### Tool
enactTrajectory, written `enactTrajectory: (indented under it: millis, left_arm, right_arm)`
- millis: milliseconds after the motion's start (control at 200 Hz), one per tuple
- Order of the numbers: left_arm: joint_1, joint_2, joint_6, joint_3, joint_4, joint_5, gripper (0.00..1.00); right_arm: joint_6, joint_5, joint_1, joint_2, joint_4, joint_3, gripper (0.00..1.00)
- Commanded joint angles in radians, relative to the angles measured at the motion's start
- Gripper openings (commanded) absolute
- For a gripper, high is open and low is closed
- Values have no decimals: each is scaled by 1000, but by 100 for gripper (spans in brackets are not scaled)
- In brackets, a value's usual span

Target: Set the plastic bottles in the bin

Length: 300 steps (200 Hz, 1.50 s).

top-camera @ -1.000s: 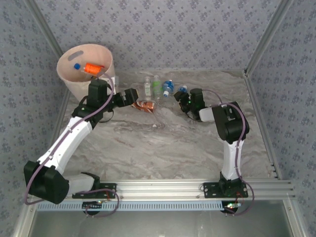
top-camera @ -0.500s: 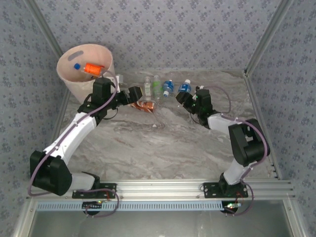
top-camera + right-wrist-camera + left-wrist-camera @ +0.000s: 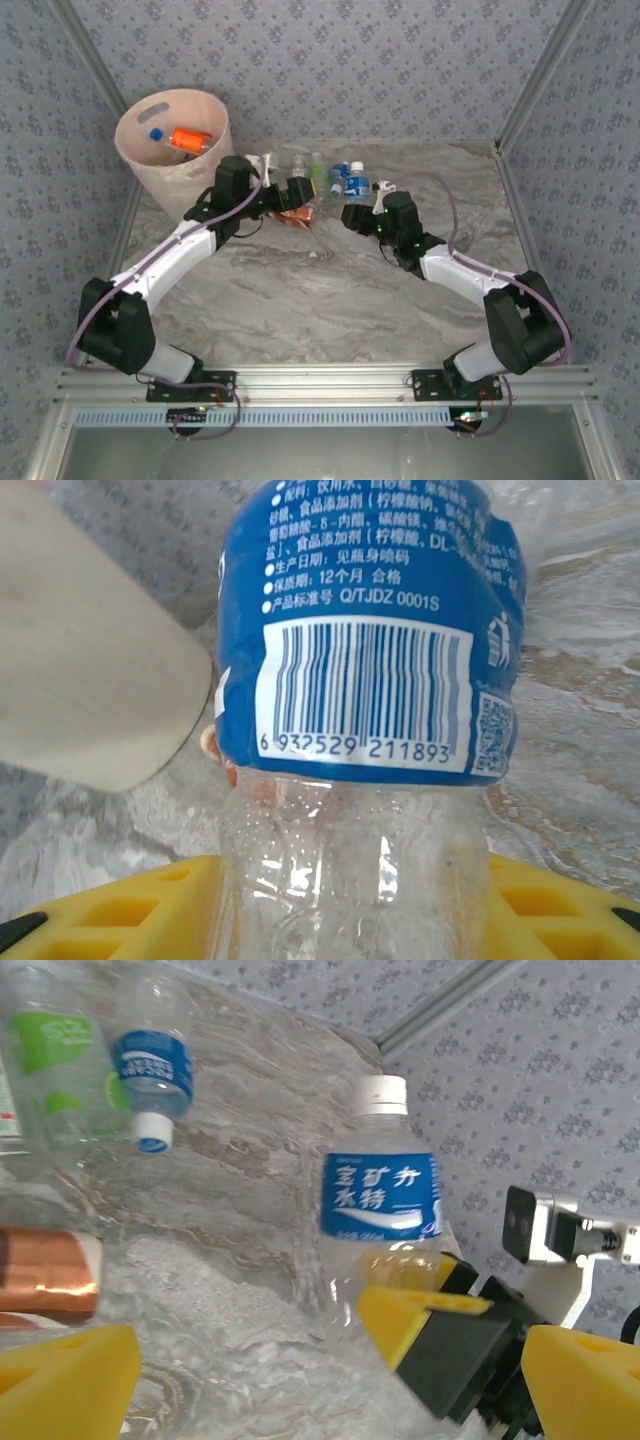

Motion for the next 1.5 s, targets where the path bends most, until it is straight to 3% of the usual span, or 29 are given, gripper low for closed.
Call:
enactTrajectory:
  millis: [0, 215, 575, 884, 1044, 1124, 1329, 1494]
  left_arm:
    - [-16, 25, 24, 101, -4, -8, 98]
    - [-26, 88, 32, 199, -133, -112, 97]
    - [-71, 203, 42, 359, -328, -194, 83]
    - [-76, 226, 25, 375, -334, -207, 43]
    - [-76, 220, 31, 368, -329, -208, 31]
    - [-75, 214, 33, 369, -328, -208, 28]
    - [-55, 165, 36, 360, -290, -208, 27]
    - [-13, 122, 54, 396, -284, -200, 27]
  right_arm:
    - [-140, -20, 44, -31, -19, -3, 51]
    - [-243, -44, 105, -39, -47, 25, 51]
    - [-329, -31, 167, -23, -71, 87, 51]
    - [-371, -54, 201, -3, -92, 127, 52]
    - [-373, -61, 206, -2, -101, 130, 53]
    - [-364, -69, 205, -4, -106, 136, 59]
    - [-401, -130, 199, -35, -182, 162, 87]
    - [-456, -145, 177, -126, -232, 151, 96]
